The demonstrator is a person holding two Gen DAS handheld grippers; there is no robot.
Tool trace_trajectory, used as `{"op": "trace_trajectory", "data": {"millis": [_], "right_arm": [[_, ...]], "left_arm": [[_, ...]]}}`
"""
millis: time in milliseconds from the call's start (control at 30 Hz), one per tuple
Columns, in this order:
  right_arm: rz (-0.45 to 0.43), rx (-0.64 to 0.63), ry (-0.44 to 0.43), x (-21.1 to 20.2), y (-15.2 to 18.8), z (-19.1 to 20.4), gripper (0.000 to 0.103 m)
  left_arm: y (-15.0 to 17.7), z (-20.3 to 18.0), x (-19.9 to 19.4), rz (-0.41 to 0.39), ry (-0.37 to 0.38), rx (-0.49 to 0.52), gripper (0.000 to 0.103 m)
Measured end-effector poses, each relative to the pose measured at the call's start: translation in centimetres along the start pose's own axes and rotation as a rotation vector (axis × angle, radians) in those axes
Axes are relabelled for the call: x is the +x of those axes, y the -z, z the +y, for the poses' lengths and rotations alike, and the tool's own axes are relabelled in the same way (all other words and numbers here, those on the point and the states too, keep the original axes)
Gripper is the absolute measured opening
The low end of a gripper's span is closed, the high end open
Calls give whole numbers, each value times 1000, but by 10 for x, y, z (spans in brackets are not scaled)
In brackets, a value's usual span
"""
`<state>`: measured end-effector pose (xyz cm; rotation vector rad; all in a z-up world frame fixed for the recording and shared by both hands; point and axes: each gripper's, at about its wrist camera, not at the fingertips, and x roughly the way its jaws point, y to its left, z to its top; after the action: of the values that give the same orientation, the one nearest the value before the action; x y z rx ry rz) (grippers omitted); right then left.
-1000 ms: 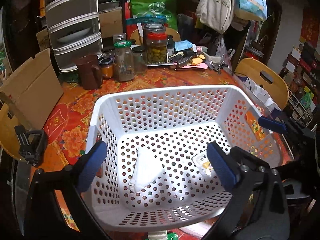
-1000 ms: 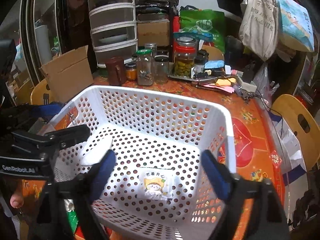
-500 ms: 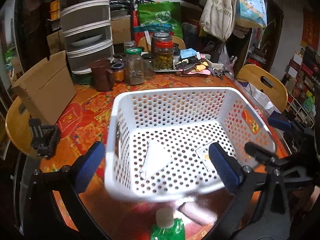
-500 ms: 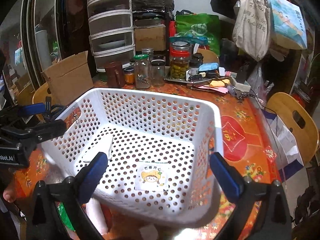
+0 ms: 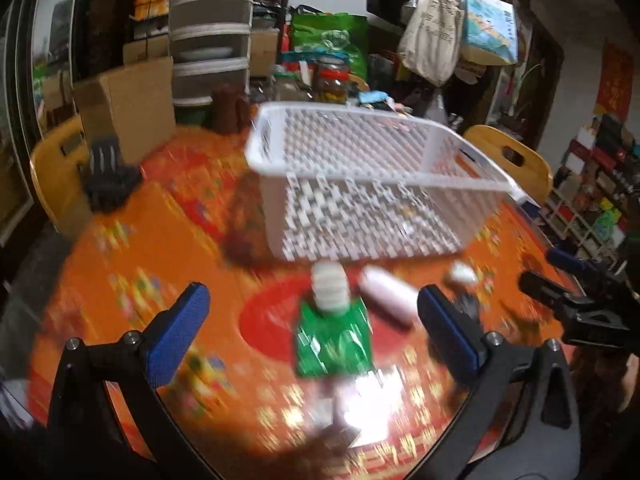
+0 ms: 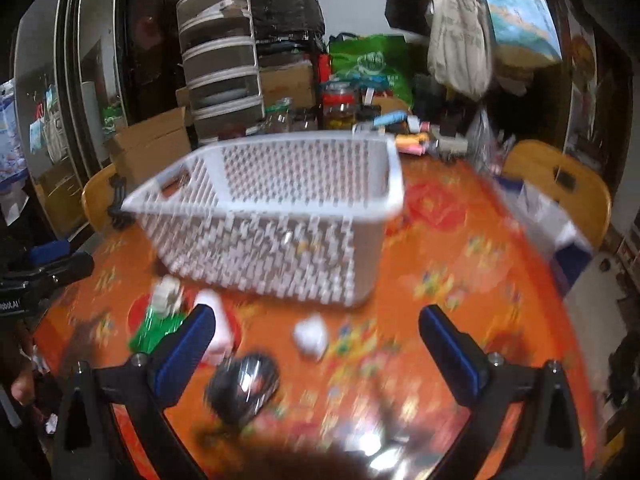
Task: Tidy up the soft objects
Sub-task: 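Withdraw both tools from the basket toward the remaining items, then grasp the clear plastic bag with the left tool while the right tool grasps the black mesh bundle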
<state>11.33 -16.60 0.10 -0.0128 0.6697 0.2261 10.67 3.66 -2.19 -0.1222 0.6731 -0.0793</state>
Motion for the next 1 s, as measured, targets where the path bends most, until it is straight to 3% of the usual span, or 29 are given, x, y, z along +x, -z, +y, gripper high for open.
{"op": "trace_trajectory", "data": {"millis": [233,333,533,633,800,1000], "right_arm": [[-7,96,-25,-3,59,0,102],[-7,117,-37,-3,68,2,102],[-2,98,-48,-2,72,12,102],[-3,97,-51,1,69,15,102],[5,82,-52,7,68,22,102],[26,54,-68,19,67,37,102]], "left_arm": [[76,-21,21,79,11,24,103],[90,-26,35,121,9,28,103],[96,-34,42,106,-14,57,102],[94,-40,45,90,-46,72,94],[90,-40,42,63,-53,84,59],[91,-33,34,37,-40,73,59]]}}
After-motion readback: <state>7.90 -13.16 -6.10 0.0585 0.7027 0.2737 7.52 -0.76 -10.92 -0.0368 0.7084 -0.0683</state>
